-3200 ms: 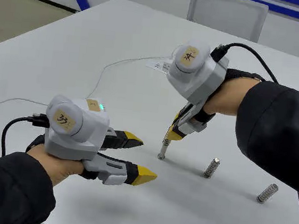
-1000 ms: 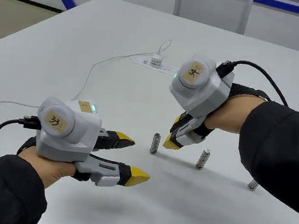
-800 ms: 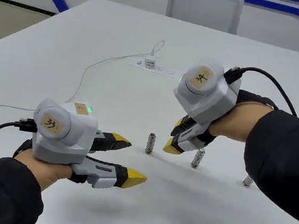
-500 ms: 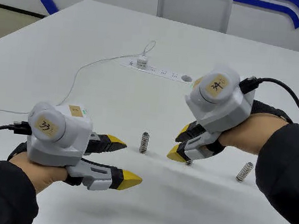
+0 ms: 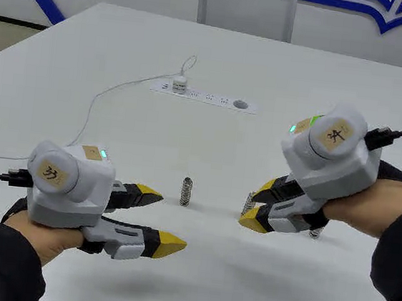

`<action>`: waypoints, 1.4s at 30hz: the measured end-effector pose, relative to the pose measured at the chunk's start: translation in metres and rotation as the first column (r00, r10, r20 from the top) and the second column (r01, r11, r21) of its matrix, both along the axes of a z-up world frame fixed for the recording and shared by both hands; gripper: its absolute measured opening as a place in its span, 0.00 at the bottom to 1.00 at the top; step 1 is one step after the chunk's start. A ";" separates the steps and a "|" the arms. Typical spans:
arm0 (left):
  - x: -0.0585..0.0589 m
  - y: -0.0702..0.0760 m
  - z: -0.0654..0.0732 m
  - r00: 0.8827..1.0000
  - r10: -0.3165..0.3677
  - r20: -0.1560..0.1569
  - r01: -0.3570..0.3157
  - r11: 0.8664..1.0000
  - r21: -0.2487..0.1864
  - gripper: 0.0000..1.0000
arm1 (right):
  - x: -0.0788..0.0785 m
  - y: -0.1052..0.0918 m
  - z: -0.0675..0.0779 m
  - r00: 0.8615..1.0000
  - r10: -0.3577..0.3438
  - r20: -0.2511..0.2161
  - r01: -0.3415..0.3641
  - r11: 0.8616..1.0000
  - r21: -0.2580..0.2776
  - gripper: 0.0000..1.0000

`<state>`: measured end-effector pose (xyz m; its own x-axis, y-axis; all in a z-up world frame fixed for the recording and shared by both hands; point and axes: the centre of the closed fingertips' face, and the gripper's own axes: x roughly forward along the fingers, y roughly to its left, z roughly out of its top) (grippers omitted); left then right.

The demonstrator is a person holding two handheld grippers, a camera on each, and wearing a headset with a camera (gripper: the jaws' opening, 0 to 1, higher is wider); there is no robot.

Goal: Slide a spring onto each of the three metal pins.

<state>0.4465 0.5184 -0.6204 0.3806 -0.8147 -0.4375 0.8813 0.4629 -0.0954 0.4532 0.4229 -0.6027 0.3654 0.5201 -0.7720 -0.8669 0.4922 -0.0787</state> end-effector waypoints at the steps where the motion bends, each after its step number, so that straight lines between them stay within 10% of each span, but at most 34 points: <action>1: -0.001 0.000 0.000 1.000 -0.003 0.000 0.003 1.000 0.001 0.55 | -0.002 -0.003 0.000 1.000 -0.009 0.001 0.009 1.000 0.006 0.26; 42: -0.009 -0.003 -0.001 1.000 -0.014 -0.021 0.013 1.000 -0.003 0.60 | -0.025 -0.102 0.006 0.940 -0.327 0.095 0.298 0.926 0.231 0.41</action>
